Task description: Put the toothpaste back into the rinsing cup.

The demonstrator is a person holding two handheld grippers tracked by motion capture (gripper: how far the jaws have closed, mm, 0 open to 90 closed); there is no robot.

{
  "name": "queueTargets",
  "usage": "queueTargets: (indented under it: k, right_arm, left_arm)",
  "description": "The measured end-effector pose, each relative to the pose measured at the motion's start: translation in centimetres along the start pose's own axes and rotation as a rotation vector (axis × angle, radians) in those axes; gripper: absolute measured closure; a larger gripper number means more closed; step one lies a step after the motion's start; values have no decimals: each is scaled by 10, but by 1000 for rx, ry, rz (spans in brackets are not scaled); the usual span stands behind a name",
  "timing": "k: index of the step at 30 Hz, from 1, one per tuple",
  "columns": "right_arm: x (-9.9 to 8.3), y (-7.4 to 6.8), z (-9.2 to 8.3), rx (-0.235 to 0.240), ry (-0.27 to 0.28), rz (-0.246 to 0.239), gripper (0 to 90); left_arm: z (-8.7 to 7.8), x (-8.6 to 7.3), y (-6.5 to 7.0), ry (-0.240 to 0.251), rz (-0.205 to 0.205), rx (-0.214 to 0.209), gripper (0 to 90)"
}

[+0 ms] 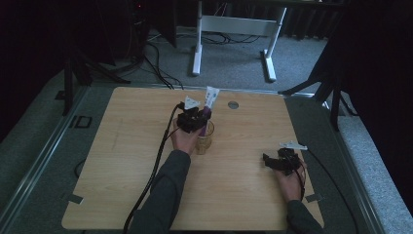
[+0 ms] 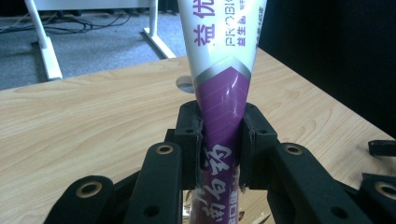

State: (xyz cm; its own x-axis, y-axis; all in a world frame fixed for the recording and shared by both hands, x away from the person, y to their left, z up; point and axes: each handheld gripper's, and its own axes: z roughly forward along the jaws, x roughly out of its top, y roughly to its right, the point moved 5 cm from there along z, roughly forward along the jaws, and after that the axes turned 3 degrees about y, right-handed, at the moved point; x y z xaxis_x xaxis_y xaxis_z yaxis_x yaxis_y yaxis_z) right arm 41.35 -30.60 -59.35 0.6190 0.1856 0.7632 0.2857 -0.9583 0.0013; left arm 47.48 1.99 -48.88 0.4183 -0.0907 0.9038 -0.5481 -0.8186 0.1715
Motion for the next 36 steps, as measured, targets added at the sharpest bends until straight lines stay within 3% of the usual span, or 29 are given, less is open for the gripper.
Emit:
queueTargets:
  k: [13,26,29,36]
  right_arm:
    - [0,0,0,0,0,-1,190]
    - [0,0,0,0,0,0,190]
    - [0,0,0,0,-1,0,190]
    - [0,0,0,0,0,-1,190]
  left_arm:
    - [2,-12,1,-24,12,2,720]
    - [2,-29,-1,-82,34,20,704]
    - [0,-30,-2,-70,29,24,697]
    - [1,-36,-1,-72,59,34,573]
